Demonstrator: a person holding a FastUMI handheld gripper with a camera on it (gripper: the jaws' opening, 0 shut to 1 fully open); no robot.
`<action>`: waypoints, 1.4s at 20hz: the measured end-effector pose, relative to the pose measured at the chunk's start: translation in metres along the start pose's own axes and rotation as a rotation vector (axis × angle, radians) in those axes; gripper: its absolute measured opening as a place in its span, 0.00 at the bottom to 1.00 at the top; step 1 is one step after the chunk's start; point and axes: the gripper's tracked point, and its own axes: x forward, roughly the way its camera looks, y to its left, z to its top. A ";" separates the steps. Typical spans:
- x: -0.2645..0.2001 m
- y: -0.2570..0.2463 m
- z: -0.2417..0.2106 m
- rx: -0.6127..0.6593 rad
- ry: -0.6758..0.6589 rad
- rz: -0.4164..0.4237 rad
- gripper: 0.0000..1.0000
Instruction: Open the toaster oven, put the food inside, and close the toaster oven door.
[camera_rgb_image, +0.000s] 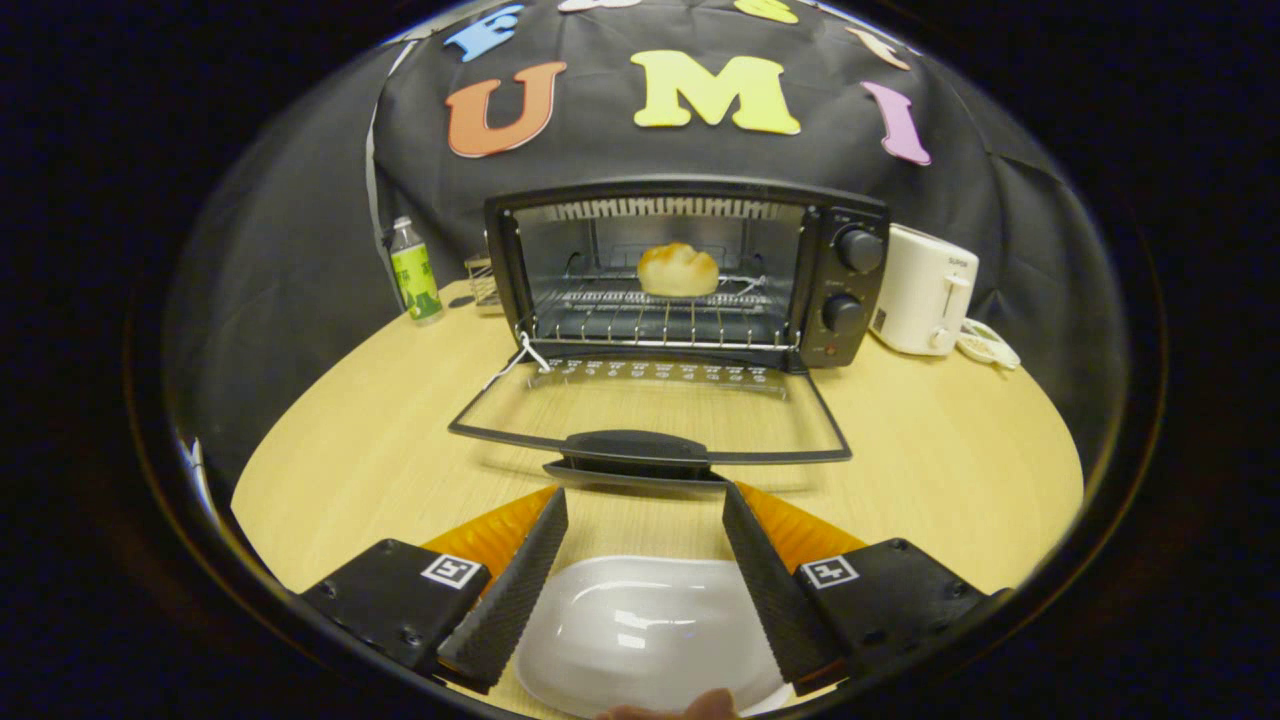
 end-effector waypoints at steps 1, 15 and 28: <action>0.007 0.001 -0.002 0.002 0.030 0.002 1.00; 0.005 0.000 0.029 0.056 -0.014 -0.023 1.00; -0.016 -0.005 0.167 0.022 -0.336 -0.059 1.00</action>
